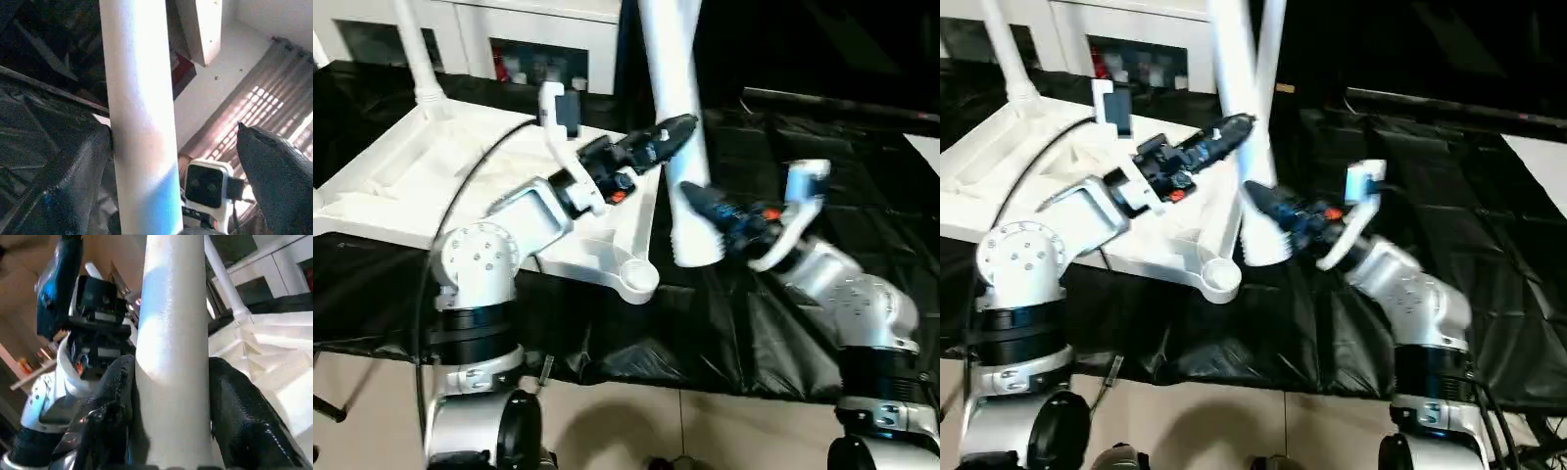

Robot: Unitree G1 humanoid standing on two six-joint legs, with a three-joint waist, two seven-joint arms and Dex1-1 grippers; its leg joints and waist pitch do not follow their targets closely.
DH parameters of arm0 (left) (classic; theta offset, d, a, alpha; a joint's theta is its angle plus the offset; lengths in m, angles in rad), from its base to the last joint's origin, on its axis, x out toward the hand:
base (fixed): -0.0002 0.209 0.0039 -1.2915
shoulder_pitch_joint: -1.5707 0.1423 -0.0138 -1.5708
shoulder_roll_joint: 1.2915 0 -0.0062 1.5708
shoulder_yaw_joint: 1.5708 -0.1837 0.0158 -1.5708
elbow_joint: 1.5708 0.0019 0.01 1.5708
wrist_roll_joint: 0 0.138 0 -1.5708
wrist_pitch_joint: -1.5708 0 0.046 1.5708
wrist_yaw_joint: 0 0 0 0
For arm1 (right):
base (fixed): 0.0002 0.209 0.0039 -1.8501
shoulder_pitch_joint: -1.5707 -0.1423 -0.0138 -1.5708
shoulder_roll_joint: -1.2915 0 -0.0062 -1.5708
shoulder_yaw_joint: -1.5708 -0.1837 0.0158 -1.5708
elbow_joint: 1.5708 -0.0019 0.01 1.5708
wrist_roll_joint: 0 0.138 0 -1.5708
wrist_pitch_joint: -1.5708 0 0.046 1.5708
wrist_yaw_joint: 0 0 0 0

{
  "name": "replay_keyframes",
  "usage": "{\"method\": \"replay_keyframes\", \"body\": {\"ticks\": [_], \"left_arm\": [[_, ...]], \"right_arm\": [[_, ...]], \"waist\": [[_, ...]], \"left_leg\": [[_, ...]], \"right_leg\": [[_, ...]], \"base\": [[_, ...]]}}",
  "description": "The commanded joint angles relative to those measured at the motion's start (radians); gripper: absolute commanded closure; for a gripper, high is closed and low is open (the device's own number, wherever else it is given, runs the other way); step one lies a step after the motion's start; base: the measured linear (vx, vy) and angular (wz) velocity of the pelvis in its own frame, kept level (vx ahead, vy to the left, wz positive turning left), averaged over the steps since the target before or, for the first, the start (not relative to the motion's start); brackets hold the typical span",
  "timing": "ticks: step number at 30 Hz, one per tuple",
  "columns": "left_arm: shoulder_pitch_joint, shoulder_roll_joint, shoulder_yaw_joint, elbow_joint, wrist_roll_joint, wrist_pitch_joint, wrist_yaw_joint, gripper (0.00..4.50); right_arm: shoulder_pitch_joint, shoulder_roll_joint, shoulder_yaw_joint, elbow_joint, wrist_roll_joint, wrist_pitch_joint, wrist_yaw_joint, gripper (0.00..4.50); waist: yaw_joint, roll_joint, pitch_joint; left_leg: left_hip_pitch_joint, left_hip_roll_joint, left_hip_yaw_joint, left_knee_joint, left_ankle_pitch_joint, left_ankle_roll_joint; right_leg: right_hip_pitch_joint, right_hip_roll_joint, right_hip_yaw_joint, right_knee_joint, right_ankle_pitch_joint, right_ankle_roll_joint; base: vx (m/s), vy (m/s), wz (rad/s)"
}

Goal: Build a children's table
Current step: Pick table leg

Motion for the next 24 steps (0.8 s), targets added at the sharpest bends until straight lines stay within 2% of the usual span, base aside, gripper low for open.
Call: {"method": "replay_keyframes", "body": {"ticks": [1,2,3,5,6,7,9,10,12,13,14,16,17,20,21,22,23,24], "left_arm": [[-0.018,-0.007,0.002,0.005,-0.027,0.013,0.024,0.0],[-0.018,-0.007,0.002,0.005,-0.027,0.013,0.024,0.0],[-0.024,0.0,-0.005,0.024,0.002,0.014,0.065,0.0],[-0.028,0.002,-0.005,0.036,0.014,0.014,0.087,0.0],[-0.034,0.003,-0.006,0.052,0.038,0.012,0.117,0.17],[-0.045,0.004,-0.001,0.076,0.063,0.009,0.153,0.17],[-0.054,-0.003,0.006,0.091,0.08,0.0,0.186,0.38],[-0.059,-0.008,0.012,0.1,0.088,-0.007,0.209,0.38],[-0.076,-0.034,0.023,0.121,0.124,-0.042,0.284,0.56],[-0.081,-0.044,0.028,0.126,0.14,-0.06,0.32,0.68],[-0.082,-0.045,0.029,0.127,0.141,-0.062,0.324,0.74],[-0.086,-0.053,0.026,0.131,0.165,-0.096,0.37,1.01],[-0.087,-0.055,0.025,0.132,0.17,-0.106,0.385,1.01],[-0.09,-0.063,0.03,0.136,0.178,-0.125,0.413,1.25],[-0.091,-0.064,0.025,0.139,0.204,-0.148,0.435,1.32],[-0.092,-0.065,0.023,0.141,0.212,-0.155,0.441,1.42],[-0.092,-0.066,0.019,0.141,0.23,-0.168,0.455,1.52],[-0.092,-0.066,0.019,0.141,0.232,-0.169,0.456,1.61]], "right_arm": [[0.017,-0.013,0.03,-0.048,-0.017,-0.008,-0.007,2.63],[0.017,-0.013,0.03,-0.048,-0.017,-0.008,-0.007,2.63],[0.017,-0.008,0.063,-0.072,-0.062,-0.043,-0.036,2.63],[0.013,-0.003,0.075,-0.081,-0.084,-0.062,-0.053,2.63],[0.008,0.003,0.097,-0.095,-0.116,-0.088,-0.075,2.63],[-0.007,0.021,0.127,-0.107,-0.164,-0.117,-0.12,2.63],[-0.018,0.036,0.158,-0.113,-0.212,-0.14,-0.164,2.63],[-0.025,0.045,0.179,-0.116,-0.242,-0.155,-0.195,2.63],[-0.045,0.071,0.274,-0.108,-0.393,-0.245,-0.307,2.63],[-0.05,0.083,0.31,-0.102,-0.447,-0.277,-0.35,2.63],[-0.05,0.085,0.312,-0.101,-0.45,-0.278,-0.356,2.63],[-0.059,0.113,0.358,-0.081,-0.519,-0.302,-0.441,2.63],[-0.059,0.116,0.373,-0.077,-0.539,-0.319,-0.451,2.63],[-0.062,0.146,0.382,-0.067,-0.552,-0.324,-0.491,2.63],[-0.066,0.174,0.39,-0.057,-0.571,-0.34,-0.526,2.63],[-0.068,0.183,0.395,-0.054,-0.579,-0.347,-0.536,2.63],[-0.07,0.193,0.401,-0.051,-0.595,-0.363,-0.557,2.63],[-0.071,0.195,0.402,-0.051,-0.597,-0.365,-0.559,2.63]], "waist": [[0.004,-0.003,-0.089],[0.003,-0.003,-0.089],[0.004,-0.003,-0.09],[0.002,-0.003,-0.09],[0.0,0.0,-0.088],[-0.001,-0.002,-0.088],[-0.008,0.006,-0.088],[-0.009,0.005,-0.089],[-0.013,0.012,-0.088],[-0.011,0.01,-0.09],[-0.012,0.014,-0.088],[-0.014,0.013,-0.091],[-0.014,0.014,-0.09],[-0.013,0.016,-0.091],[-0.014,0.014,-0.092],[-0.015,0.015,-0.091],[-0.016,0.011,-0.091],[-0.016,0.012,-0.09]], "left_leg": [[0.013,-0.024,0.018,-0.064,-0.194,-0.007],[0.012,-0.024,0.017,-0.065,-0.195,-0.007],[0.012,-0.023,0.017,-0.065,-0.198,-0.009],[0.013,-0.025,0.017,-0.065,-0.204,-0.016],[0.013,-0.023,0.015,-0.066,-0.211,-0.023],[0.013,-0.025,0.016,-0.066,-0.213,-0.023],[0.013,-0.025,0.013,-0.068,-0.229,-0.034],[0.015,-0.027,0.013,-0.067,-0.235,-0.034],[0.014,-0.024,0.011,-0.067,-0.24,-0.051],[0.017,-0.025,0.011,-0.067,-0.245,-0.053],[0.017,-0.024,0.011,-0.068,-0.249,-0.054],[0.018,-0.026,0.01,-0.069,-0.252,-0.05],[0.019,-0.025,0.01,-0.07,-0.253,-0.05],[0.021,-0.023,0.01,-0.072,-0.257,-0.047],[0.02,-0.023,0.011,-0.071,-0.255,-0.045],[0.018,-0.023,0.011,-0.072,-0.253,-0.046],[0.018,-0.024,0.011,-0.072,-0.255,-0.047],[0.02,-0.024,0.012,-0.072,-0.259,-0.047]], "right_leg": [[0.064,-0.042,0.019,-0.087,-0.323,-0.101],[0.065,-0.042,0.018,-0.087,-0.323,-0.1],[0.064,-0.042,0.018,-0.087,-0.326,-0.097],[0.063,-0.041,0.017,-0.089,-0.345,-0.086],[0.061,-0.04,0.017,-0.091,-0.355,-0.077],[0.061,-0.039,0.017,-0.093,-0.363,-0.071],[0.059,-0.038,0.016,-0.094,-0.378,-0.061],[0.058,-0.038,0.016,-0.095,-0.385,-0.06],[0.055,-0.039,0.017,-0.094,-0.372,-0.064],[0.056,-0.04,0.017,-0.092,-0.365,-0.065],[0.055,-0.039,0.018,-0.092,-0.359,-0.065],[0.057,-0.035,0.018,-0.089,-0.333,-0.066],[0.056,-0.035,0.019,-0.088,-0.314,-0.069],[0.058,-0.034,0.02,-0.082,-0.266,-0.084],[0.059,-0.033,0.02,-0.081,-0.248,-0.088],[0.059,-0.034,0.021,-0.081,-0.244,-0.089],[0.06,-0.035,0.021,-0.08,-0.248,-0.089],[0.06,-0.035,0.021,-0.082,-0.255,-0.084]], "base": [[0.0,0.0,0.0],[0.0,0.0,0.0],[0.0,0.0,0.0],[0.0,0.0,0.0],[0.0,0.0,0.0],[0.0,0.0,0.0],[0.0,0.0,0.0],[0.0,0.0,0.0],[0.0,0.0,0.0],[0.0,0.0,0.0],[0.0,0.0,0.0],[0.0,0.0,0.0],[0.0,0.0,0.0],[0.0,0.0,0.0],[0.0,0.0,0.0],[0.0,0.0,0.0],[0.0,0.0,0.0],[0.0,0.0,0.0]]}}
